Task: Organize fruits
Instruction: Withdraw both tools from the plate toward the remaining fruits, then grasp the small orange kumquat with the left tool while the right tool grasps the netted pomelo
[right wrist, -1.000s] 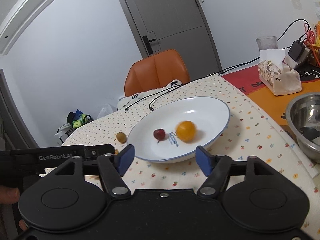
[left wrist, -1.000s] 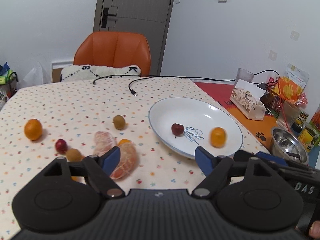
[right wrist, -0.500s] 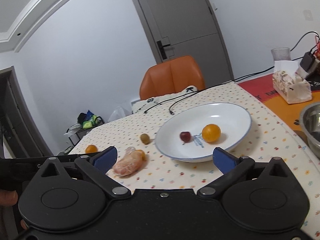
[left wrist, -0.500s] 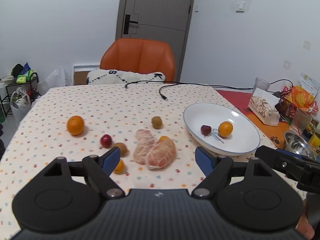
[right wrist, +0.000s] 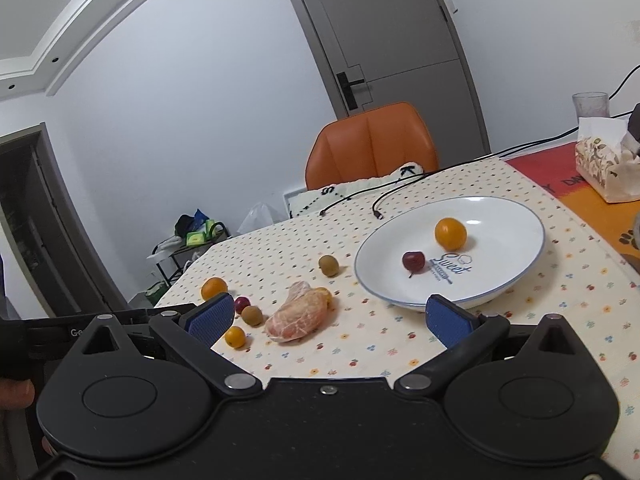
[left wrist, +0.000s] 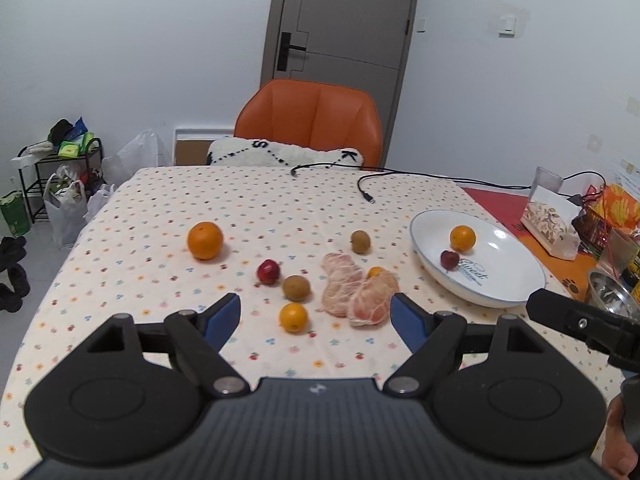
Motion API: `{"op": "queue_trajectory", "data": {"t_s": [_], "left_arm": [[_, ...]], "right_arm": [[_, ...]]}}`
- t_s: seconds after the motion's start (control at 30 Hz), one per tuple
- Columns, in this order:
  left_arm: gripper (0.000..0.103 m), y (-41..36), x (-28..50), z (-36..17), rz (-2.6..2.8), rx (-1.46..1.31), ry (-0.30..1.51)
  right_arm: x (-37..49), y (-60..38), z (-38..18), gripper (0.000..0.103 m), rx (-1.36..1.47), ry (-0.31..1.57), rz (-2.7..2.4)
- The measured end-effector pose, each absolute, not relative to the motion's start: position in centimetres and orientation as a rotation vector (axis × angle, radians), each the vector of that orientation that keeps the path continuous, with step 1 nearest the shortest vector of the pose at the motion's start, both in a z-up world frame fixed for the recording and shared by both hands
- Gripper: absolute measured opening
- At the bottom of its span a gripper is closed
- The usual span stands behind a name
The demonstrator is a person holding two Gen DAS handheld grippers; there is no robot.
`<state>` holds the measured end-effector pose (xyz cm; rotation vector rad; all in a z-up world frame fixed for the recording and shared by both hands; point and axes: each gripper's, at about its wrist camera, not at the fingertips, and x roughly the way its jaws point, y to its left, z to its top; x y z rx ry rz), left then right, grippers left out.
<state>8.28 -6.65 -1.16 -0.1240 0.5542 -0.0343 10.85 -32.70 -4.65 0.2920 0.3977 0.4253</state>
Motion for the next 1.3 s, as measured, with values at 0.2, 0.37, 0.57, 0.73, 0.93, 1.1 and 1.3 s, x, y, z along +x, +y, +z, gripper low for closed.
{"op": "queue_trajectory", "data": {"t_s": [0.2, 0.37, 0.57, 0.73, 0.93, 1.1, 1.3], "left_arm": [[0.08, -5.3, 8.4, -1.9, -0.012, -0.133, 0.57], [0.08, -4.4, 8.8, -2.7, -0.008, -0.174, 0.57], [0.08, -4.3, 9.6, -3.6, -0.019, -0.178, 0.579], [0.077, -4.3, 10.6, -4.3, -0.031, -0.189, 0.586], [0.07, -4.6, 11.9, -5.0, -0.049, -0.191, 0.593], [0.06, -4.5, 13.0, -5.7, -0.058, -0.206, 0.603], [0.046, -4.6, 14.3, -6.6, -0.084, -0.222, 0.63]], "right_arm": [[11.1, -31.5, -5.0, 0.103, 0.288, 0.413, 0.45], [11.5, -30.1, -5.5, 0.103, 0.256, 0.44, 0.467], [12.1, -29.1, -6.1, 0.102, 0.237, 0.458, 0.478], [12.9, -28.5, -6.7, 0.096, 0.233, 0.486, 0.488], [14.0, -27.9, -7.4, 0.087, 0.235, 0.522, 0.503], [15.2, -27.5, -7.8, 0.082, 0.251, 0.547, 0.512], [16.7, -26.5, -8.1, 0.078, 0.258, 0.572, 0.523]]}}
